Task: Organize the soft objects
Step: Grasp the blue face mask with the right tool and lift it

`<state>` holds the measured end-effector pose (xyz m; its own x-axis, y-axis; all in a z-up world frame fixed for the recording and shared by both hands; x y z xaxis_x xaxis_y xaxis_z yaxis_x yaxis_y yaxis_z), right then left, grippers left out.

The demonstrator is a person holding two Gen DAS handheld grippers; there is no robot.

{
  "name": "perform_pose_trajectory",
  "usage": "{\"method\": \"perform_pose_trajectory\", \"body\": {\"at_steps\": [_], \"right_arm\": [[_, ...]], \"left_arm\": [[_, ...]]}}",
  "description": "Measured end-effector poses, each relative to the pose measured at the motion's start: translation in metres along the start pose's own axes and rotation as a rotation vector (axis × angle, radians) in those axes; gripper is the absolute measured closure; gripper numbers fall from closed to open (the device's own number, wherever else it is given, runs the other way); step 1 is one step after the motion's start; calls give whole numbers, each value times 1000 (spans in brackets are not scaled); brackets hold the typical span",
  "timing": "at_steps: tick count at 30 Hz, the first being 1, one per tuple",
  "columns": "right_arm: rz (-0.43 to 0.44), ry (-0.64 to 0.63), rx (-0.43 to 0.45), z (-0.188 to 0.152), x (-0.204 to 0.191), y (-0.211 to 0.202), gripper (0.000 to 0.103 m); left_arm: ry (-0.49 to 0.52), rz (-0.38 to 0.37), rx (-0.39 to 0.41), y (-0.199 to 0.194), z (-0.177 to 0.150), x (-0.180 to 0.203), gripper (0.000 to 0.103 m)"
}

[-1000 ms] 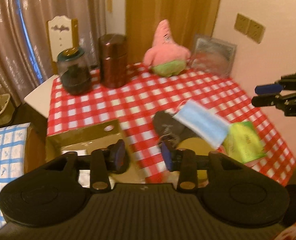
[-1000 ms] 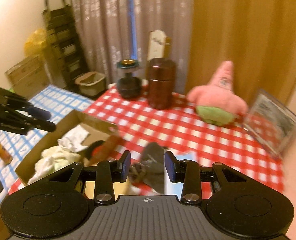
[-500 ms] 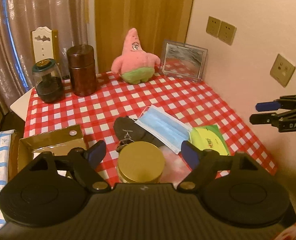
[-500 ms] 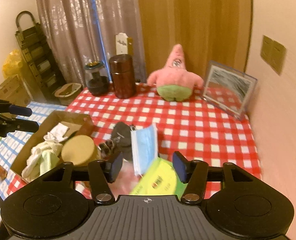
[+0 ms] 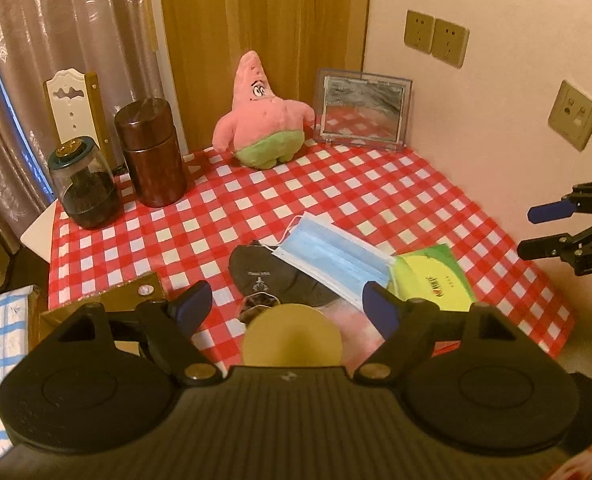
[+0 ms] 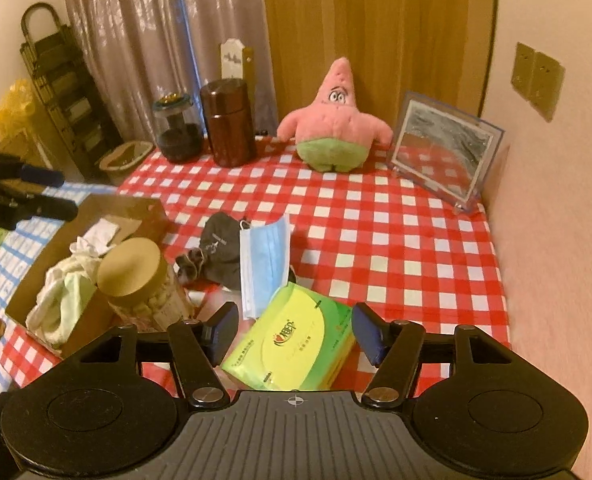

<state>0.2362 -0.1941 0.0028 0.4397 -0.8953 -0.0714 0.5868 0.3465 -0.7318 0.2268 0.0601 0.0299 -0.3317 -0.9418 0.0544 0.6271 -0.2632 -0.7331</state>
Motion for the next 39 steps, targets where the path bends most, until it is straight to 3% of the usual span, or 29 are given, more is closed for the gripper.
{"method": "perform_pose_trajectory", "body": {"at_steps": [10,23,30,34,39], "right_arm": [[18,-83,-49,26,-14,50,39],[64,-171,-167,49,-35,150,39],[58,-228,-240,39,-48,207,38],[40,-286,-284,28,-54,233,24],[35,-391,-364,8,-62,258,23]], "left_arm": [[23,4,-68,43,18,-33,22],[33,-43,-190,116,19,-72,22],[8,-57,-213,151,13,-88,23],[8,-69,-226,167,9,-91,23],[-2,-82,-235,183,7,-96,23]]}}
Point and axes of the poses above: each gripper's, at about its wrist camera, not at the fingertips, and y roughly the way its jaws point, x to its right, z to its top, the point moved 8 cm from there along y, roughly the way its jaws point, and after that the axes turned 5 degrees about -z, right-handed, at the moved point
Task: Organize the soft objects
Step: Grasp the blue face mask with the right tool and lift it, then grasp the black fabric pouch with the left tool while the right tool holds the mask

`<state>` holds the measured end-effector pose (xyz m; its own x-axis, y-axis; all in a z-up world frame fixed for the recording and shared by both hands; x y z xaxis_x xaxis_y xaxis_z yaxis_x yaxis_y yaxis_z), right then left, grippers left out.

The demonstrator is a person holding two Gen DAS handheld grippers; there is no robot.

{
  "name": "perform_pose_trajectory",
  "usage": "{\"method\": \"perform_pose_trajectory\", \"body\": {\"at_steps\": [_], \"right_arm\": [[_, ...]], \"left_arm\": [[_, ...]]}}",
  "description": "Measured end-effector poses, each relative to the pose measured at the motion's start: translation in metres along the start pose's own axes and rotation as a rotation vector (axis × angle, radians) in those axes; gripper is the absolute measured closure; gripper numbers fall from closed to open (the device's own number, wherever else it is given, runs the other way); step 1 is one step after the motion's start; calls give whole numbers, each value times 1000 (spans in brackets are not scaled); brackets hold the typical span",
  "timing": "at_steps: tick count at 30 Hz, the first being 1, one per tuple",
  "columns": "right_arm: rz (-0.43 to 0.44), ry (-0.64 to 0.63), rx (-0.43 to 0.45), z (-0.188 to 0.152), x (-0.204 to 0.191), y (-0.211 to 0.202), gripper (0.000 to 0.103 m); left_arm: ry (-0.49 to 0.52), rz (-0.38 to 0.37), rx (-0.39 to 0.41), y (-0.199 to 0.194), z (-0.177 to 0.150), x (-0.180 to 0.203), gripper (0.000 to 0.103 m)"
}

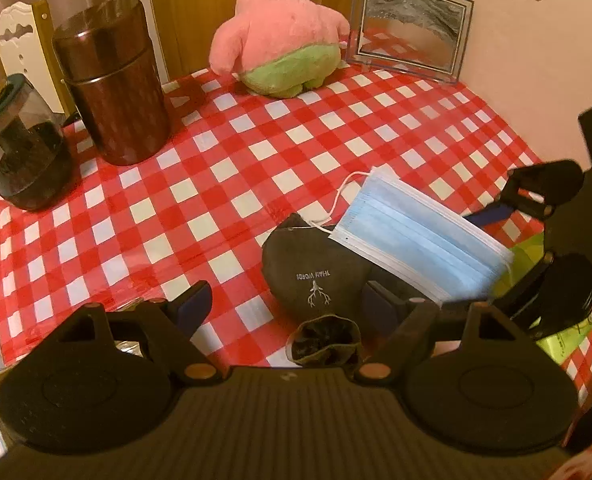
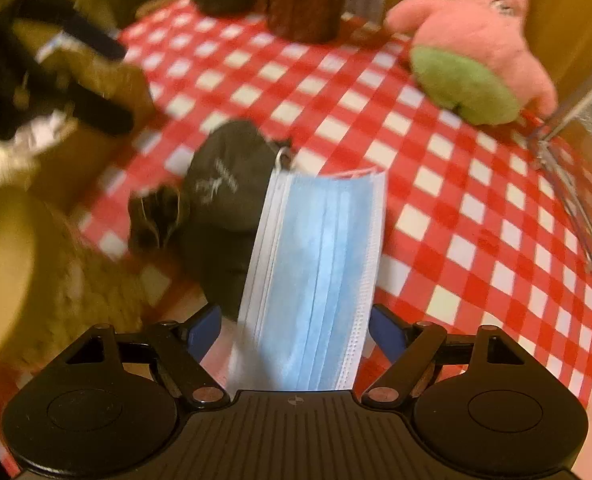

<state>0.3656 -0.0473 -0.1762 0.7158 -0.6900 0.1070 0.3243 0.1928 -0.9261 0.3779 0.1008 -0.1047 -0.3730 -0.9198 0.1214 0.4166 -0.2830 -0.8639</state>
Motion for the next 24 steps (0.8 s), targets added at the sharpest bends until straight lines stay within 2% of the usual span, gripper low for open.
{"method": "perform_pose_trajectory", "body": {"at_steps": [4,7,9,11,12,14,16,24], "right_arm": [[-12,-24,-38,-7,0,15,23],[-8,1,-30,-8,6,18,26],[-6,25,-23,-6,11,16,40],[-16,45,-12,-6,19,11,59],[-21,51,-8,-5,21,8,64],[-29,72,5,-5,28,4,89],[-40,93,23,-4,35,-1,101],[-79,187,135,6,63,-27,103]], "left_arm": [[-16,-8,-3,8,1,-4,23],[-19,-13,-12,13,0,-5,23],[-17,-11,-17,15,-1,-6,23],[-17,-11,-25,17,-2,-7,23],[-17,-10,-27,18,-3,-7,23],[-19,-11,-33,21,-3,-8,23],[-19,-16,-39,24,-2,-8,23],[-20,-29,-76,48,1,-8,22]]}}
Point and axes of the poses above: each gripper's, at about its wrist camera, not at the fingertips, and y roughly the way its jaws point, x to its right, z to its top, the point moved 8 cm from there along y, roughly the way its jaws point, and after that the axes turned 5 degrees about -z, right-handed, at the moved point
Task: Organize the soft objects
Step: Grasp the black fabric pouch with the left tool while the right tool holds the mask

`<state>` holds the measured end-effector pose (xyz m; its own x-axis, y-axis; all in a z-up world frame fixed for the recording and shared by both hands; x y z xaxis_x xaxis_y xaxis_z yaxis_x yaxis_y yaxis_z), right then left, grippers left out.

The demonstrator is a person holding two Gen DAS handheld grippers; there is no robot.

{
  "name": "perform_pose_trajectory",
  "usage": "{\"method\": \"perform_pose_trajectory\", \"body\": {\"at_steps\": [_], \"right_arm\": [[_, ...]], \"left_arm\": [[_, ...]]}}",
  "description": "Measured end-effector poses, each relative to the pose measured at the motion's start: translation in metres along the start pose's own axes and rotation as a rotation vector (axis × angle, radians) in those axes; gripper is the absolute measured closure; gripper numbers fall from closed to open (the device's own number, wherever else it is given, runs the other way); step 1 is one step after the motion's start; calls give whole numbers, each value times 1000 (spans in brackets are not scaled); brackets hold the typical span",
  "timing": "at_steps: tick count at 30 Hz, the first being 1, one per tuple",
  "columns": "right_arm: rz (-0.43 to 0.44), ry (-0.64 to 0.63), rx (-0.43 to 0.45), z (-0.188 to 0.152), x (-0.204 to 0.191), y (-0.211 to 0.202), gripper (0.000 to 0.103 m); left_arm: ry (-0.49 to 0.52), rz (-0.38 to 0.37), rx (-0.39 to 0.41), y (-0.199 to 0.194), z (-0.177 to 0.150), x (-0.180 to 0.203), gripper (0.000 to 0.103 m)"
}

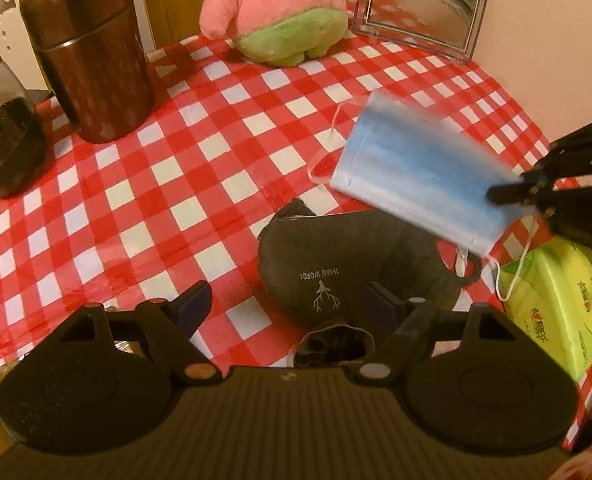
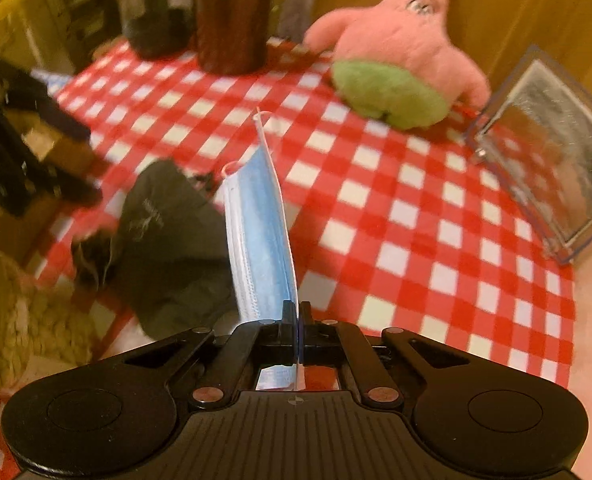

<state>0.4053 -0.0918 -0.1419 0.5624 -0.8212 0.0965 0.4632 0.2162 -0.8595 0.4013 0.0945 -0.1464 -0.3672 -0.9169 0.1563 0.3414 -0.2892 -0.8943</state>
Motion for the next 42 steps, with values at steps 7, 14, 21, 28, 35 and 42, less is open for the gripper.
{"method": "perform_pose_trajectory", "body": {"at_steps": [7,14,21,28,35,42], "right_arm": [[-27,59,51,3,19,-8,103],[-15,74,42,-7,23,-4,103],[0,77,34,-14,20,3,103],[2,85,42,-13,19,1,103],[-5,98,58,-11,22,-11,103],[-9,103,87,-6,22,-40,103]], "left_arm": [[-9,-22,-64,35,0,4,22],[-11,-30,-115,63,-1,11,24],[-42,-18,-122,70,-1,3,62],[-72,-47,-75,61,1,2,97],[-62,-77,53,21,24,16,98],[-40,-70,134,-24,45,34,98]]}}
Point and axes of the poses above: each gripper's, at about its wrist camera, not at the fingertips, and y roughly the way its jaws point, x to its right, z to its top, the point moved 8 cm from there along y, roughly the way its jaws point, and after that the axes turned 5 degrees about -z, right-handed, at the moved point
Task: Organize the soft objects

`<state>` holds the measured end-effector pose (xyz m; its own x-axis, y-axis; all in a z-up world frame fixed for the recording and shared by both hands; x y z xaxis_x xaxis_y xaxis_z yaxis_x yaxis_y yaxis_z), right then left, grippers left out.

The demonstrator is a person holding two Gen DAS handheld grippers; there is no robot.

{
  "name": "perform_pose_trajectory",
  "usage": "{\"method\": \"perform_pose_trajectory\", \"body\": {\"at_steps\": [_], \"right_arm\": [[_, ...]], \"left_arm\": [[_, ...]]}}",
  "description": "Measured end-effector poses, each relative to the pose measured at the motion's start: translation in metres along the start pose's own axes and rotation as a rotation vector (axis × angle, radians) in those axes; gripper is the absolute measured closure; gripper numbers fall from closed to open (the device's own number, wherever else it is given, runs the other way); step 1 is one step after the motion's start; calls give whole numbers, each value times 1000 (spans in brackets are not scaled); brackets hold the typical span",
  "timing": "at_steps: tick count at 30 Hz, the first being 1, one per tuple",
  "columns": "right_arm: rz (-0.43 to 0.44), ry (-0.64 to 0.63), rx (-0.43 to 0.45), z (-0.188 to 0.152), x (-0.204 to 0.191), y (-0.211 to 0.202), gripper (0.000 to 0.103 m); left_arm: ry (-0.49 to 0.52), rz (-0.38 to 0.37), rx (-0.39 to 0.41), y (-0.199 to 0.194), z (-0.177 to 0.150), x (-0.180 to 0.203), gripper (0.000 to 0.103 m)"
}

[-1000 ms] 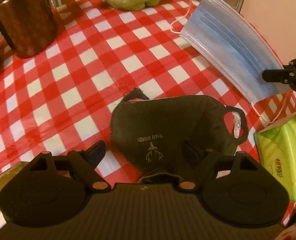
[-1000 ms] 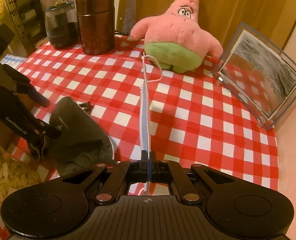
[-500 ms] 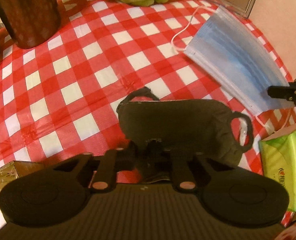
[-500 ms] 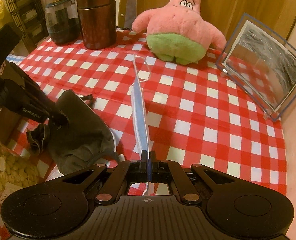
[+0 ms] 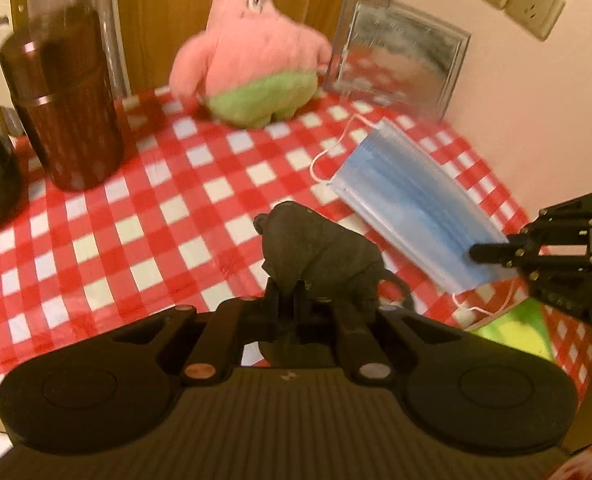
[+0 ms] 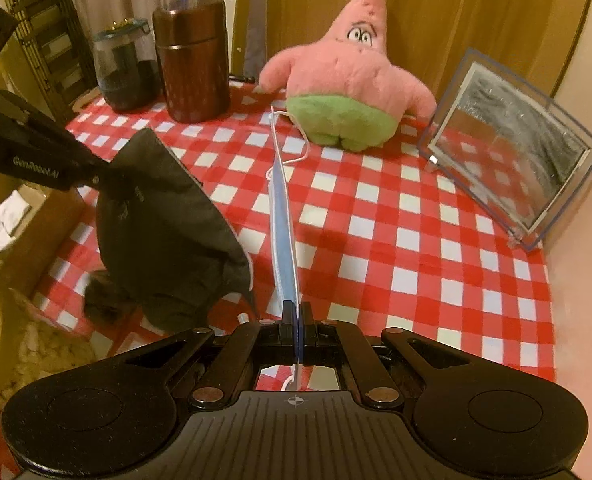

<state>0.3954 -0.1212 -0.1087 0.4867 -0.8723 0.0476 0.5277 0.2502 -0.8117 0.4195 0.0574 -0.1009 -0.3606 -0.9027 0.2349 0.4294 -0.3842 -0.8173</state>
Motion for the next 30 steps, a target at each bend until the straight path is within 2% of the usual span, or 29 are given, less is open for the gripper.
{"method": "perform_pose_trajectory", "body": {"at_steps": [15,22,30], "right_arm": [[6,-6,75,7,-19,-104,103],[29,11,103,-6,-43,-157,103],[63,36,134,-29,-71,-207,103]], "left_arm": [[13,19,110,-106,9,47,98],[7,11,163,-162,-10,74,98],[-3,16,206,-216,-49,95,98]]}}
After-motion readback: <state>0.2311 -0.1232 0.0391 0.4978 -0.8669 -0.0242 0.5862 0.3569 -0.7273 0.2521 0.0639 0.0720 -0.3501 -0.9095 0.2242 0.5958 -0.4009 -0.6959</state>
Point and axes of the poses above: each gripper's, at about its wrist camera, not at the fingertips, and y roughly the way its jaws point, x to its right, z to its top, the point moved 8 cm from there along y, roughly the way its jaws point, and after that the axes turned 5 degrees about -z, right-handed, at the moved point
